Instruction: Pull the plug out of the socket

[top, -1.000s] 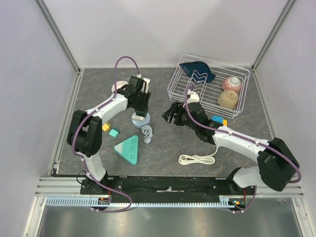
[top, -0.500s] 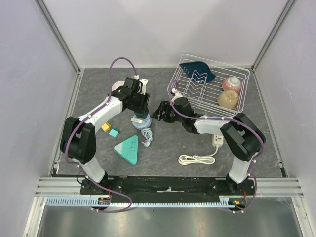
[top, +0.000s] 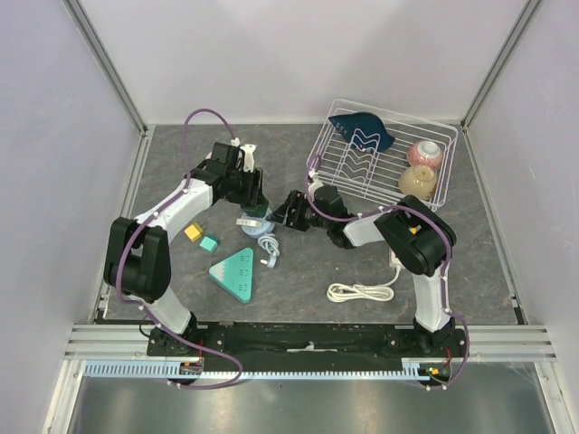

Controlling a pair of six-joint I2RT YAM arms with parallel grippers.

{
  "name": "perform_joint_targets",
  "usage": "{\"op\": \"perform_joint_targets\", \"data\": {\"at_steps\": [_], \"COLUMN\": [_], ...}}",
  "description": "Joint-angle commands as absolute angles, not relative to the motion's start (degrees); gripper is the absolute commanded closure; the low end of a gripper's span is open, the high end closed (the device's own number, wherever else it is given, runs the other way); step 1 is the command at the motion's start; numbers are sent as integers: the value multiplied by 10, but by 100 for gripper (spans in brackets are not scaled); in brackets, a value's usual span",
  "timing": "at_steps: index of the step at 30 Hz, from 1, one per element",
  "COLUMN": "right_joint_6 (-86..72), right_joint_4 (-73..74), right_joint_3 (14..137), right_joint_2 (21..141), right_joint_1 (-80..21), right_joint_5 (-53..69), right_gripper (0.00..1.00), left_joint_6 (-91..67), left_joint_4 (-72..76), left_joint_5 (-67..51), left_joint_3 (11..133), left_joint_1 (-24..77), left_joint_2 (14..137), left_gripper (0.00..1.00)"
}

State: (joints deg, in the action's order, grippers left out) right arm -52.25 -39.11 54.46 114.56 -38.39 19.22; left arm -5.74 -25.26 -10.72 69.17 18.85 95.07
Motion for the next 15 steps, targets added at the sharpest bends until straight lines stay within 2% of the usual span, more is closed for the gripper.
{"op": "perform_joint_targets", "data": {"at_steps": [1,7,9,10,14,15], "right_joint_6": [-565,-577,-574,-576,-585,-589], "right_joint_4": [-495,-519,-512,-515,-525,-525], "right_joint_3": [568,577,582,583,579,577], "right_joint_2": [1192,1211,1213,1217,1230,1233], "right_joint_1": [-383,-384,-385,-384,-384,-383], "right_joint_5": [230,246,242,241,242,238], "right_gripper": [31,37,44,48,79,83], "left_joint_6": [-79,-84,-90,-91,-91,-93], "left_joint_4": [-202,-196,-195,-194,-199,-199], "left_joint_5": [-160,-180,-183,-184,-176,-174], "left_joint_3": [695,696,696,696,697,697], "left_joint_1": [187,186,186,185,185,186], "left_joint_2": [915,925,926,928,929,930], "left_gripper": [98,98,98,98,98,98]}}
